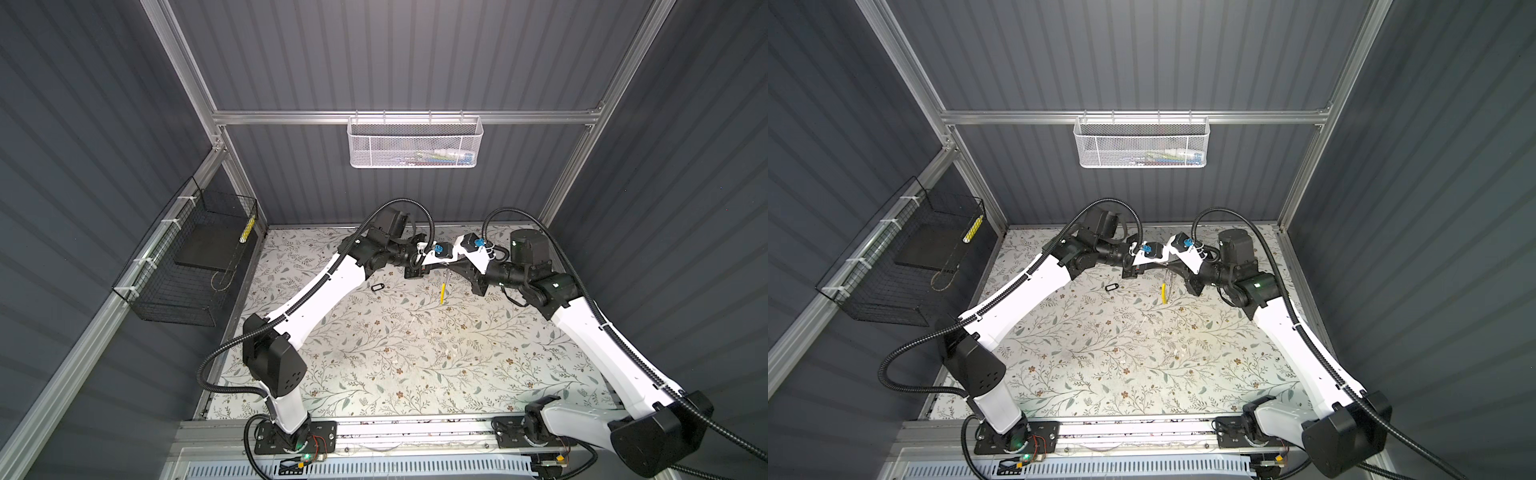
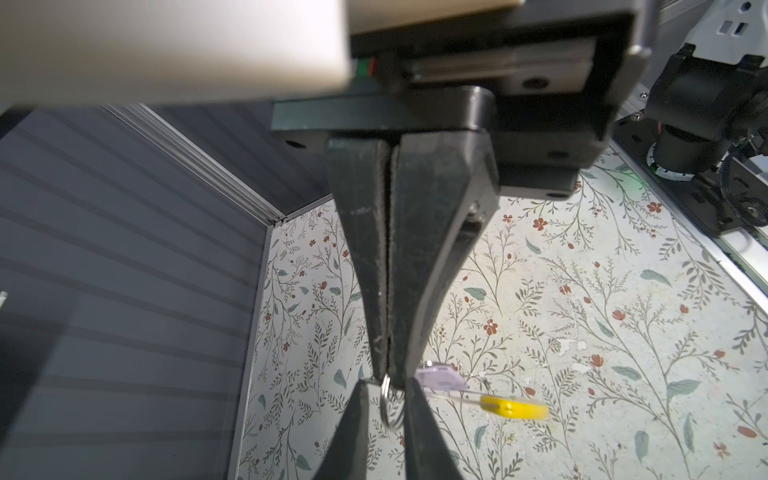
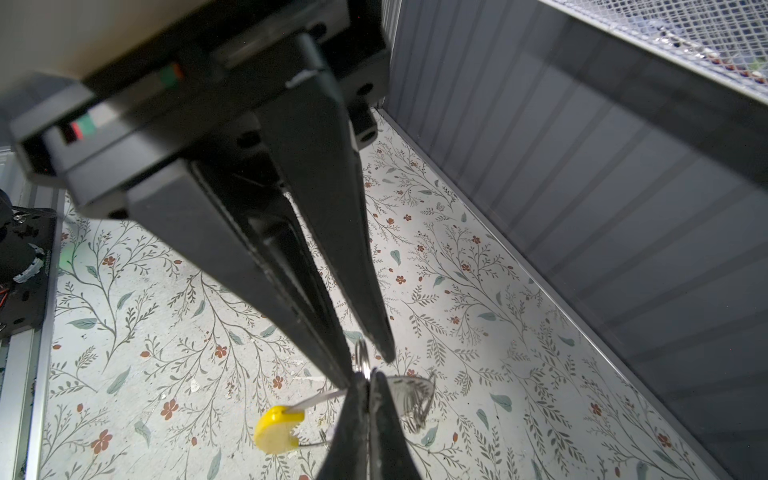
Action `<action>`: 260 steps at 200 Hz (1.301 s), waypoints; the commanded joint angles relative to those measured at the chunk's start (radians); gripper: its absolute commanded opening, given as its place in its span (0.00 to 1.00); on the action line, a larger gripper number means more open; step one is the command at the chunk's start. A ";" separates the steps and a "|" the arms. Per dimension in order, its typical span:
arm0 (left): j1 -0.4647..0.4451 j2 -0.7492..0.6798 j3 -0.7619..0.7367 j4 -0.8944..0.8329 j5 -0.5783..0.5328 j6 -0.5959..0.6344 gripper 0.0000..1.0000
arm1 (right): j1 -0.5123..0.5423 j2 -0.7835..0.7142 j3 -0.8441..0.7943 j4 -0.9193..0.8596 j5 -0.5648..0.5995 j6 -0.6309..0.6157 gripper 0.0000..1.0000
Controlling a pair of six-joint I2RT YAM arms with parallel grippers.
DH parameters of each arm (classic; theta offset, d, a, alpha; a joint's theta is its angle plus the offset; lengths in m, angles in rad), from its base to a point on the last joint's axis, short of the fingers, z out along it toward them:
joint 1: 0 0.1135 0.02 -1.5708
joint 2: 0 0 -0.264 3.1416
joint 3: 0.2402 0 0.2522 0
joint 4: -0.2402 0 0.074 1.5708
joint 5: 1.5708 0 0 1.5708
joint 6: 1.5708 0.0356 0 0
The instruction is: Put the keys on the keyring
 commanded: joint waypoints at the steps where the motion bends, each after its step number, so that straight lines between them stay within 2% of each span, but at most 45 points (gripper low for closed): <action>1: -0.004 0.021 0.026 -0.031 -0.005 0.006 0.15 | 0.014 -0.006 0.025 0.033 -0.035 -0.001 0.00; 30: -0.005 0.025 0.028 -0.047 -0.010 0.010 0.13 | 0.019 -0.025 -0.004 0.090 -0.050 -0.004 0.00; 42: -0.005 0.027 0.035 -0.068 0.000 0.024 0.09 | 0.020 -0.036 -0.024 0.120 -0.055 -0.012 0.00; 55: -0.005 0.029 0.042 -0.080 0.014 0.027 0.00 | 0.023 -0.049 -0.043 0.151 -0.057 -0.014 0.00; 65: -0.005 0.029 0.042 -0.077 0.019 0.023 0.00 | 0.024 -0.054 -0.051 0.164 -0.056 -0.016 0.00; 88: -0.004 0.020 0.032 -0.056 0.030 0.001 0.00 | 0.023 -0.061 -0.066 0.173 -0.029 -0.016 0.13; 100: 0.001 0.010 0.019 -0.033 0.044 -0.018 0.00 | 0.024 -0.071 -0.084 0.196 -0.013 -0.016 0.16; 116: 0.019 -0.004 -0.009 0.016 0.086 -0.070 0.00 | 0.015 -0.081 -0.116 0.235 0.012 -0.007 0.21; 159: 0.077 -0.060 -0.130 0.237 0.215 -0.252 0.00 | -0.020 -0.147 -0.185 0.320 0.019 0.035 0.26; 202: 0.116 -0.090 -0.226 0.459 0.327 -0.428 0.00 | -0.045 -0.163 -0.206 0.351 0.005 0.062 0.26; 260: 0.125 -0.110 -0.335 0.774 0.389 -0.652 0.00 | -0.049 -0.149 -0.193 0.376 -0.044 0.102 0.26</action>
